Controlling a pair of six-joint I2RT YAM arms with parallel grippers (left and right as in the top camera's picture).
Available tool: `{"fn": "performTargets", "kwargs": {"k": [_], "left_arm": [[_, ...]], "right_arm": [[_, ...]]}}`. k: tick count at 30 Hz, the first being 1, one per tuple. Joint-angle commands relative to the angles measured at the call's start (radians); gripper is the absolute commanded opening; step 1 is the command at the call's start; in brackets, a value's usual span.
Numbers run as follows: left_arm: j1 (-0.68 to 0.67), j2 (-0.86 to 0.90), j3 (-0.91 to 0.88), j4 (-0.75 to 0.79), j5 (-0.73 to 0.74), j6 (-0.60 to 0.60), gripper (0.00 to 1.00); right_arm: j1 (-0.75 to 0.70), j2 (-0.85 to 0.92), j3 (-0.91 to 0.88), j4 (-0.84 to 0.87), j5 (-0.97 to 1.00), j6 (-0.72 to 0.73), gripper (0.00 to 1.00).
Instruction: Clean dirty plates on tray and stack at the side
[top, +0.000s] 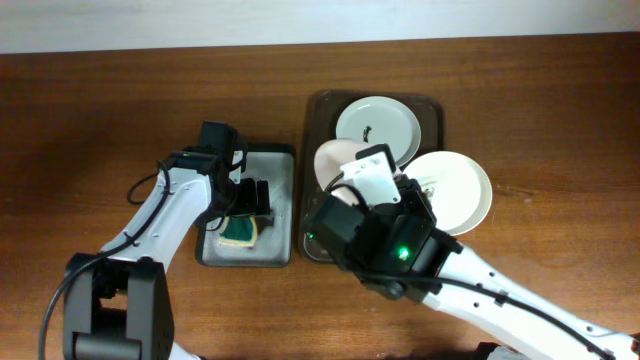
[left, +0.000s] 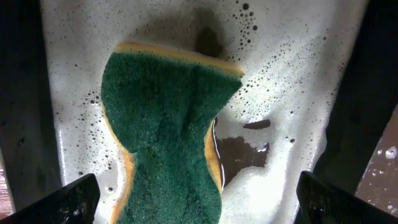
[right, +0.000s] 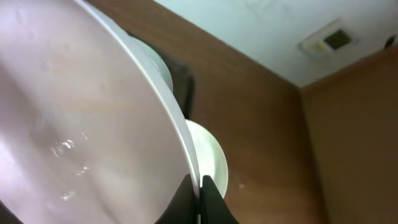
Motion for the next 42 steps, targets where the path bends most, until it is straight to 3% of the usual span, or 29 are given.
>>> {"fn": "performTargets", "kwargs": {"k": [1,2,3,5,7,9,11,14,17,21,22,26,30,34,40,41,42], "left_arm": [[0.004,-0.005,0.0,0.002,0.011,0.001,1.0],[0.004,-0.005,0.0,0.002,0.011,0.002,1.0],[0.004,-0.005,0.0,0.002,0.011,0.002,0.99],[0.004,-0.005,0.0,0.002,0.011,0.002,1.0],[0.004,-0.005,0.0,0.002,0.011,0.002,1.0],[0.004,-0.005,0.0,0.002,0.011,0.002,0.99],[0.004,-0.005,0.0,0.002,0.011,0.002,1.0],[0.004,-0.005,0.0,0.002,0.011,0.002,0.99],[0.004,-0.005,0.0,0.002,0.011,0.002,0.99],[0.004,-0.005,0.0,0.002,0.011,0.002,0.99],[0.004,-0.005,0.0,0.002,0.011,0.002,1.0],[0.004,-0.005,0.0,0.002,0.011,0.002,0.99],[0.004,-0.005,0.0,0.002,0.011,0.002,1.0],[0.004,-0.005,0.0,0.002,0.011,0.002,1.0],[0.004,-0.005,0.0,0.002,0.011,0.002,0.99],[0.004,-0.005,0.0,0.002,0.011,0.002,0.99],[0.004,-0.005,0.0,0.002,0.011,0.002,1.0]], "right_arm": [[-0.096,-0.006,0.022,-0.005,-0.05,0.051,0.04],[-0.121,-0.006,0.022,0.019,-0.133,-0.066,0.04],[-0.136,-0.005,0.022,0.006,-0.097,-0.107,0.04],[-0.166,-0.006,0.022,0.01,-0.123,-0.021,0.04],[-0.167,-0.002,0.02,0.009,-0.172,-0.109,0.04],[-0.167,0.0,0.02,0.003,-0.159,-0.034,0.04],[-0.167,0.0,0.02,-0.008,-0.197,-0.056,0.04],[-0.238,-0.006,0.02,-0.021,-0.251,0.092,0.04],[-0.452,-0.006,0.02,0.046,-0.569,0.109,0.04],[-0.824,-0.004,0.02,0.143,-0.961,-0.163,0.04],[-0.96,-0.003,0.02,0.155,-1.016,-0.171,0.04],[-1.374,0.042,0.02,0.167,-1.125,-0.16,0.04],[-1.653,0.158,0.02,0.166,-1.125,-0.13,0.04],[-1.783,0.322,0.02,0.178,-1.154,-0.047,0.04],[-1.772,0.502,0.02,0.181,-1.201,-0.089,0.04],[-1.762,0.505,0.02,0.184,-1.212,-0.105,0.15],[-1.754,0.496,0.022,0.195,-1.255,-0.142,0.36]]}}
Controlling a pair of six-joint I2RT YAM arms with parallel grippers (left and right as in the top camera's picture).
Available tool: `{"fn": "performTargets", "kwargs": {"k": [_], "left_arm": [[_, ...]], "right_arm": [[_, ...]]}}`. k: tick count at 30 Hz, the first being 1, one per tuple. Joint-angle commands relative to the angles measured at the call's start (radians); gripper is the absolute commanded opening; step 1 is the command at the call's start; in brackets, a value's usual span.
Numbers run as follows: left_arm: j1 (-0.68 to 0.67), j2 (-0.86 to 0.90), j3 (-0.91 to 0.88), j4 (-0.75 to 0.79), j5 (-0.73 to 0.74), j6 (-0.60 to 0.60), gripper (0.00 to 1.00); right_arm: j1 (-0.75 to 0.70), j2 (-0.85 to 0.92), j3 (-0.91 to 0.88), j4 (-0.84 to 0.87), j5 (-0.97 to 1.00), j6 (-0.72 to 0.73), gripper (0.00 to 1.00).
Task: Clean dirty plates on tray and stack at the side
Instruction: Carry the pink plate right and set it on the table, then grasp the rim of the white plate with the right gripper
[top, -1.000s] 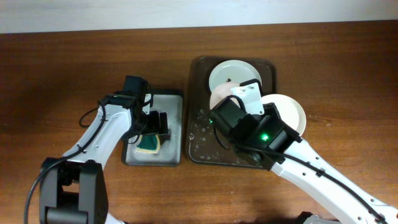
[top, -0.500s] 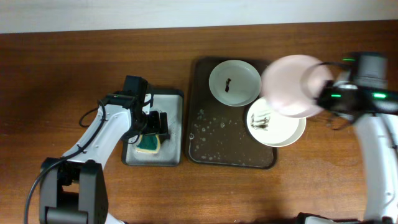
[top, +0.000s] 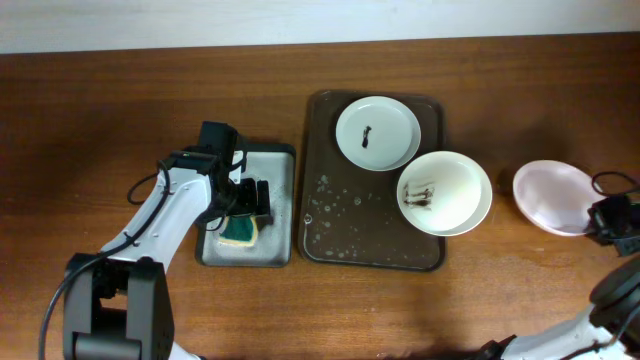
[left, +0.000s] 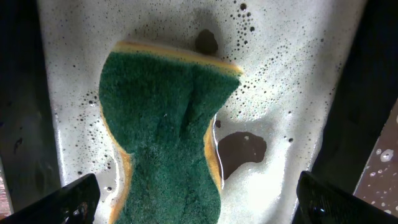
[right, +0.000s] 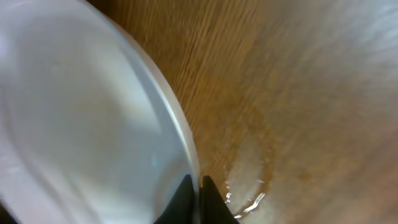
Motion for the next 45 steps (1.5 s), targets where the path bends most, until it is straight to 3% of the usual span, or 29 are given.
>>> {"fn": "performTargets", "kwargs": {"k": [1,3,5,9,11,15,18,20,23,27,32,33,34,35,45], "left_arm": [[0.004,-0.005,0.0,0.002,0.007,0.002,1.0],[0.004,-0.005,0.0,0.002,0.007,0.002,0.99],[0.004,-0.005,0.0,0.002,0.007,0.002,1.0],[0.004,-0.005,0.0,0.002,0.008,0.002,0.99],[0.004,-0.005,0.0,0.002,0.007,0.002,0.99],[0.004,-0.005,0.0,0.002,0.007,0.002,1.0],[0.004,-0.005,0.0,0.002,0.007,0.002,0.99],[0.004,-0.005,0.0,0.002,0.007,0.002,0.99],[0.004,-0.005,0.0,0.002,0.007,0.002,0.99],[0.004,-0.005,0.0,0.002,0.007,0.002,1.0],[0.004,-0.005,0.0,0.002,0.007,0.002,0.99],[0.004,-0.005,0.0,0.002,0.007,0.002,1.0],[0.004,-0.005,0.0,0.002,0.007,0.002,0.99],[0.004,-0.005,0.0,0.002,0.007,0.002,0.99],[0.004,-0.005,0.0,0.002,0.007,0.002,0.99]], "right_arm": [[0.032,-0.027,0.015,0.027,-0.127,-0.09,0.44],[0.043,-0.111,0.016,0.055,-0.229,-0.12,0.51],[0.078,-0.19,0.016,0.054,-0.334,-0.203,0.52],[0.263,-0.254,0.015,-0.011,-0.327,-0.329,0.48],[0.368,-0.238,0.007,-0.035,-0.236,-0.377,0.45],[0.587,-0.173,-0.059,0.017,0.152,-0.376,0.43],[0.662,-0.116,-0.092,0.085,0.222,-0.376,0.43],[0.67,-0.082,-0.092,0.111,0.222,-0.357,0.42],[0.651,-0.063,-0.092,0.116,0.222,-0.294,0.23],[0.639,-0.069,-0.082,0.072,0.209,-0.308,0.3],[0.64,-0.076,-0.09,0.075,0.156,-0.324,0.27],[0.64,-0.076,-0.098,0.088,0.135,-0.324,0.22],[0.64,-0.074,-0.11,0.105,0.113,-0.321,0.08],[0.639,-0.072,-0.124,0.116,0.092,-0.307,0.04],[0.729,-0.268,-0.13,-0.09,0.028,-0.297,0.04]]}}
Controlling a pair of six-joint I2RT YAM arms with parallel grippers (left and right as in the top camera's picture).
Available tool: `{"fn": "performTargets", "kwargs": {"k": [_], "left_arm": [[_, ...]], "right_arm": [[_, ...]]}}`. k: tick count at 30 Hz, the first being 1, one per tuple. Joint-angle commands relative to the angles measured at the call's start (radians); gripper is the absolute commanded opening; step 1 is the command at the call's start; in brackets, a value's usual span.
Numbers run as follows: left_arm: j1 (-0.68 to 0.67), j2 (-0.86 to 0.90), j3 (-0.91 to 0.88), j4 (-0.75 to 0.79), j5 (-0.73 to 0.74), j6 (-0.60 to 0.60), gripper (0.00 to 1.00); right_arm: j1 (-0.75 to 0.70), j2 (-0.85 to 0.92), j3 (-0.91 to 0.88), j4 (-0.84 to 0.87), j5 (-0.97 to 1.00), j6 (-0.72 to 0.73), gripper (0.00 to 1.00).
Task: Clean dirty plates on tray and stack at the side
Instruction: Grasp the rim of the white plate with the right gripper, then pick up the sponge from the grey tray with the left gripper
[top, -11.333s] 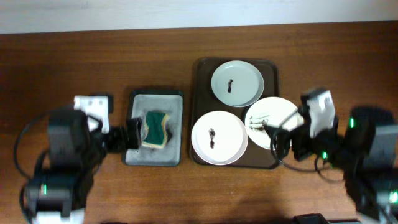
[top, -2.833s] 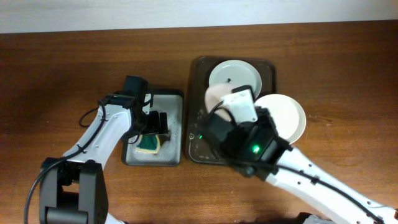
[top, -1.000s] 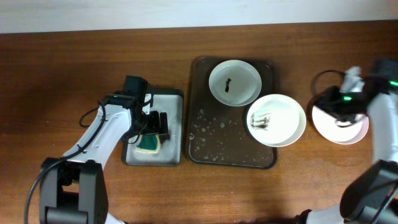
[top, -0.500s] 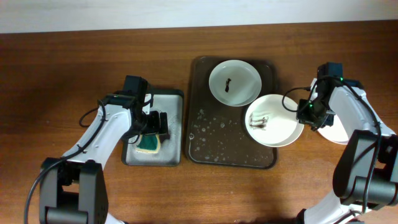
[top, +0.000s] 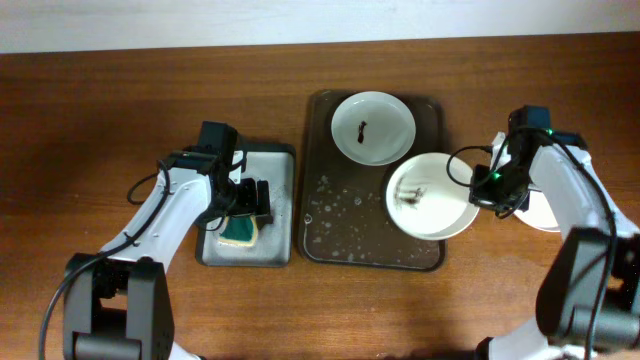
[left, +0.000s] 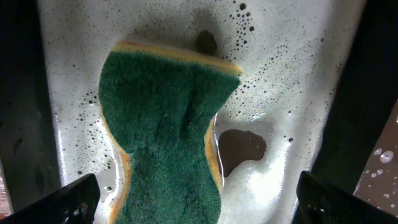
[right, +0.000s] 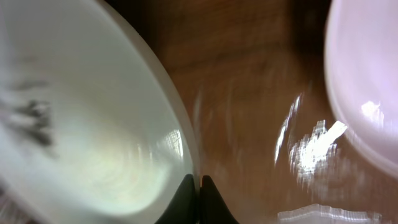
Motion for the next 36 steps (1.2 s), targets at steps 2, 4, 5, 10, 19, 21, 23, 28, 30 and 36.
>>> {"fn": "performTargets", "kwargs": {"k": [2,4,5,10,19,21,23,28,30,36], "left_arm": [[0.004,-0.005,0.0,0.002,0.007,0.002,0.99],[0.004,-0.005,0.0,0.002,0.007,0.002,0.99],[0.004,-0.005,0.0,0.002,0.008,0.002,0.99],[0.004,-0.005,0.0,0.002,0.007,0.002,0.99],[0.003,-0.005,0.0,-0.004,0.035,-0.003,0.99],[0.003,-0.005,-0.004,-0.003,0.044,-0.002,0.96],[0.002,-0.005,-0.023,0.028,0.031,-0.003,0.55],[-0.012,-0.001,-0.184,0.177,-0.121,-0.097,0.52],[-0.012,0.003,-0.246,0.264,-0.121,-0.098,0.52],[-0.012,0.007,-0.259,0.306,-0.04,-0.097,0.0]], "right_arm": [[0.117,-0.101,-0.007,-0.098,-0.025,0.029,0.04],[0.18,-0.1,-0.046,-0.074,-0.025,0.135,0.04],[0.209,-0.1,-0.076,-0.04,-0.025,0.185,0.04],[0.312,-0.1,-0.249,0.188,-0.044,0.349,0.04],[0.318,-0.285,-0.101,0.125,-0.081,0.082,0.43],[0.318,-0.357,-0.087,0.1,-0.08,0.082,0.43],[0.318,-0.406,-0.087,0.077,-0.08,0.082,0.43],[0.318,-0.43,-0.087,0.032,-0.081,0.082,0.43],[0.318,-0.429,-0.087,0.027,-0.08,0.082,0.43],[0.318,-0.429,-0.087,0.016,-0.08,0.082,0.43]]}}
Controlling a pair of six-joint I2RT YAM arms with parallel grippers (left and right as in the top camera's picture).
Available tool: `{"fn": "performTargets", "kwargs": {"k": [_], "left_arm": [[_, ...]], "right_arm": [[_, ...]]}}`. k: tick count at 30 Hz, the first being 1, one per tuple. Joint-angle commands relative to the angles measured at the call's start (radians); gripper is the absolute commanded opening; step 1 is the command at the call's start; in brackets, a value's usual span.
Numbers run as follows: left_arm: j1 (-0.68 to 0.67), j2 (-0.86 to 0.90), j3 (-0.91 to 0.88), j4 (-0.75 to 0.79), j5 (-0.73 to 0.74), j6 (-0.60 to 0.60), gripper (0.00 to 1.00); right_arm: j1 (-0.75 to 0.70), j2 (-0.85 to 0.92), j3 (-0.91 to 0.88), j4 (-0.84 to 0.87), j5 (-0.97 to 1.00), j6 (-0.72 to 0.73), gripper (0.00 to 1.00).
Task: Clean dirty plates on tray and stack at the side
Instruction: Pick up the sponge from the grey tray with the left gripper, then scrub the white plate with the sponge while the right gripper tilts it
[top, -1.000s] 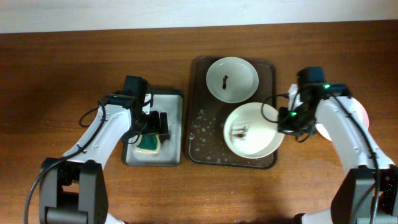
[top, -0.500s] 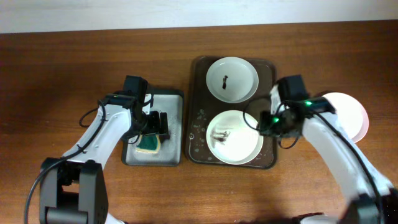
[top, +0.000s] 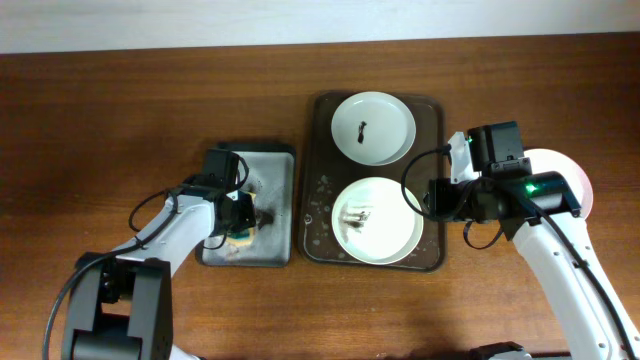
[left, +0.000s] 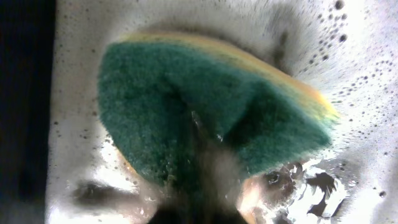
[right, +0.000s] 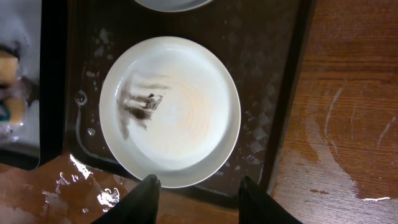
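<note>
A large white plate (top: 376, 220) with dark smears lies flat in the front half of the dark tray (top: 325, 150); the right wrist view shows this plate (right: 170, 112) too. A smaller white plate (top: 373, 128) with one dark smear sits at the tray's back. A pink plate (top: 578, 195) rests on the table to the right, partly under my right arm. My right gripper (right: 202, 199) is open at the large plate's right rim, holding nothing. My left gripper (left: 205, 186) is shut on the green and yellow sponge (left: 186, 106).
The sponge sits in a grey tray of soapy foam (top: 272, 165) left of the dark tray. Water lies on the wooden table (right: 348, 124) around the dark tray's front and right edges.
My right gripper was shut on the large plate's rim while it overhung the tray's right edge; now the plate lies inside the tray and the gripper is open. My left gripper has shut on the sponge.
My right gripper held the pink plate above the tray, then held it down on the table at the right. Then it was shut on the large dirty plate's rim, and now that plate lies mid-tray, released. My left gripper stayed open over the sponge until gripping it now.
</note>
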Motion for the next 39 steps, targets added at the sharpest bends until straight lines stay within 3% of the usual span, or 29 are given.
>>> {"fn": "performTargets", "kwargs": {"k": [1,7,13,21,23,25,27,31,39], "left_arm": [[-0.006,0.024,0.011,-0.039,0.079,-0.014,0.0],[-0.006,0.024,0.28,-0.303,0.089,0.049,0.0],[-0.076,0.024,0.463,-0.41,0.194,0.082,0.0],[-0.301,0.049,0.472,-0.286,0.237,0.051,0.0],[-0.333,0.071,0.472,-0.255,0.238,0.007,0.0],[-0.368,0.115,0.472,-0.206,0.285,-0.018,0.0],[-0.387,0.153,0.472,-0.163,0.36,-0.031,0.0],[-0.438,0.271,0.472,-0.053,0.494,-0.132,0.0],[-0.508,0.459,0.472,0.013,0.593,-0.235,0.0]], "right_arm": [[0.004,-0.001,0.006,-0.008,-0.005,-0.013,0.43],[0.004,0.024,-0.002,-0.01,0.01,-0.01,0.42],[0.004,0.205,-0.023,0.039,0.005,-0.009,0.3],[-0.004,0.556,-0.023,0.09,-0.01,-0.004,0.3],[-0.015,0.592,-0.023,0.088,-0.01,-0.002,0.26],[-0.026,0.608,-0.024,0.093,-0.013,-0.002,0.11],[-0.03,0.608,-0.025,0.097,-0.013,-0.002,0.04],[-0.029,0.608,-0.025,0.107,-0.012,-0.002,0.04],[-0.029,0.608,-0.025,0.107,-0.013,-0.002,0.04]]}}
